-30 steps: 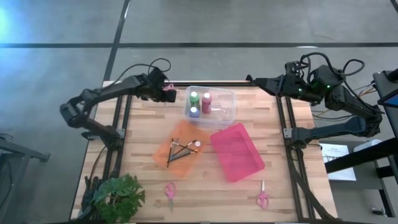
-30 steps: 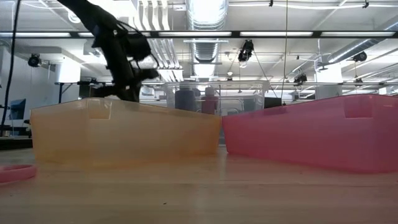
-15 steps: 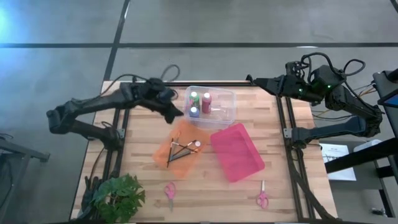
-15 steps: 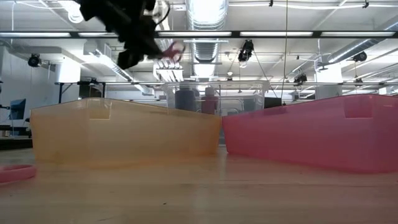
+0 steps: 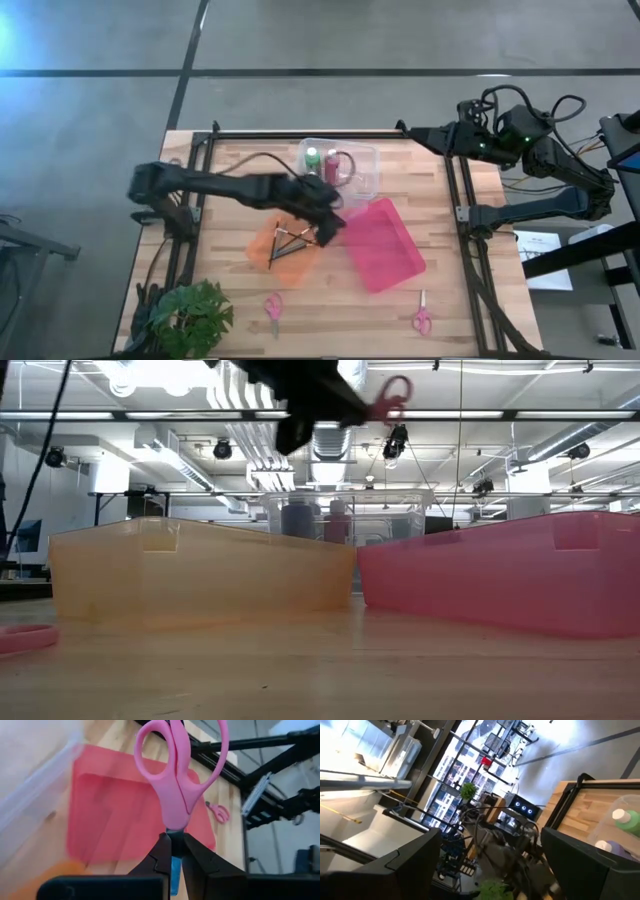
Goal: Pick & Place Paint Supplies
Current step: Put the top left pink scissors into the pink bin, then put the left pink scissors into the pink bin
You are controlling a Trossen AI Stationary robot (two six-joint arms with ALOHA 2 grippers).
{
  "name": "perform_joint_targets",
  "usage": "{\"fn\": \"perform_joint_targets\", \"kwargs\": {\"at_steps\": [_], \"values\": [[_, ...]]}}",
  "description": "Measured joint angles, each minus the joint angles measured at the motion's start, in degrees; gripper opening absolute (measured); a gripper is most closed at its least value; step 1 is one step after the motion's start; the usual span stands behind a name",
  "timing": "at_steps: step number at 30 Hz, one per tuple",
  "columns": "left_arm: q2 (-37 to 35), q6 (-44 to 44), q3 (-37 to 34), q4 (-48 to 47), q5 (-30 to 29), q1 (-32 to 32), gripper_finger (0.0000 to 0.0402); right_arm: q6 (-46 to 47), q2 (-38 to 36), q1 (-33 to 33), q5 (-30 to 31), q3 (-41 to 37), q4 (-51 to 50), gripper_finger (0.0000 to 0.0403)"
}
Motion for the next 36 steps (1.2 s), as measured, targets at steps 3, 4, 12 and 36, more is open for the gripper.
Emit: {"fn": "perform_joint_targets", "kwargs": {"at_steps": [3, 4, 12, 36], "values": [[6.29, 1.85, 5.64, -0.65, -1.01, -1.68, 0.0024, 0.33, -0.16, -0.01, -0.52, 0.0, -0.87, 0.0335], [8.11, 2.52, 7.41, -0.51, -1.4, -2.15, 0.0024, 0.32, -0.25, 0.0, -0.88, -0.01, -1.01, 0.0335], [17.64, 2.84, 15.24, -0.64, -4.63, -3.97, 0.0023, -0.7, -1.21, -0.01, -1.24, -0.02, -1.81, 0.0335], [11.72, 10.11, 14.54, -1.95, -4.71, -3.85, 0.0097, -2.08, -2.61, 0.0, -1.05, -0.07, -2.0, 0.0335]]}}
